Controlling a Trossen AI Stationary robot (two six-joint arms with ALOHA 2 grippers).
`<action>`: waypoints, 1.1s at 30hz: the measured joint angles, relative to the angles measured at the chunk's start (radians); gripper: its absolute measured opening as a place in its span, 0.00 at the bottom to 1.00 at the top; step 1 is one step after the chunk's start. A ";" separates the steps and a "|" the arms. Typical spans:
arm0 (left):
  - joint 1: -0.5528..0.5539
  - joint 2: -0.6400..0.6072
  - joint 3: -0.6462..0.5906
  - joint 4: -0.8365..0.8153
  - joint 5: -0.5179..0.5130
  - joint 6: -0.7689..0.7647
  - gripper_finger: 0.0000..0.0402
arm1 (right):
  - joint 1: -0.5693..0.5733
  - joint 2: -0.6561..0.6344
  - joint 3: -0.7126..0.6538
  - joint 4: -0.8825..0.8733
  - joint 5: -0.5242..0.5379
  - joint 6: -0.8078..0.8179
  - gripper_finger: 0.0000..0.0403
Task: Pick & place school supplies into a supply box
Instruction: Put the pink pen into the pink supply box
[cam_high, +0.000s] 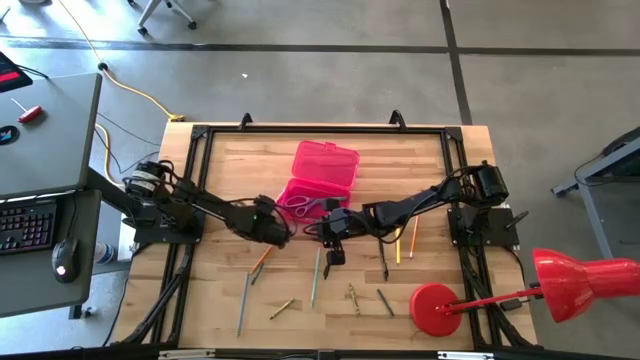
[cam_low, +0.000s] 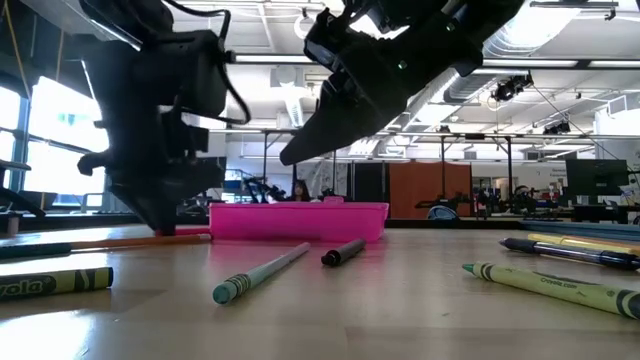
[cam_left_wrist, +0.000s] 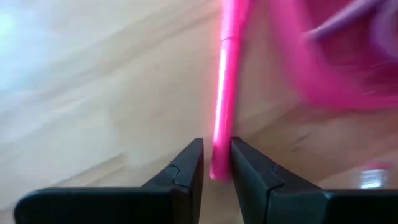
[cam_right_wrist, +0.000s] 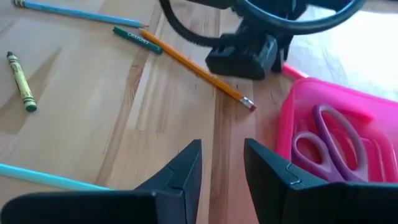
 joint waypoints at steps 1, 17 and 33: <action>0.000 0.000 0.000 -0.018 0.004 -0.002 0.25 | 0.000 0.000 0.000 -0.004 0.000 0.001 0.25; 0.001 -0.211 -0.008 -0.188 0.148 0.188 0.32 | 0.000 0.000 0.000 -0.034 0.000 0.000 0.25; -0.073 -0.535 -0.108 -0.127 -0.157 0.271 0.47 | 0.000 0.000 0.000 -0.039 0.000 0.023 0.25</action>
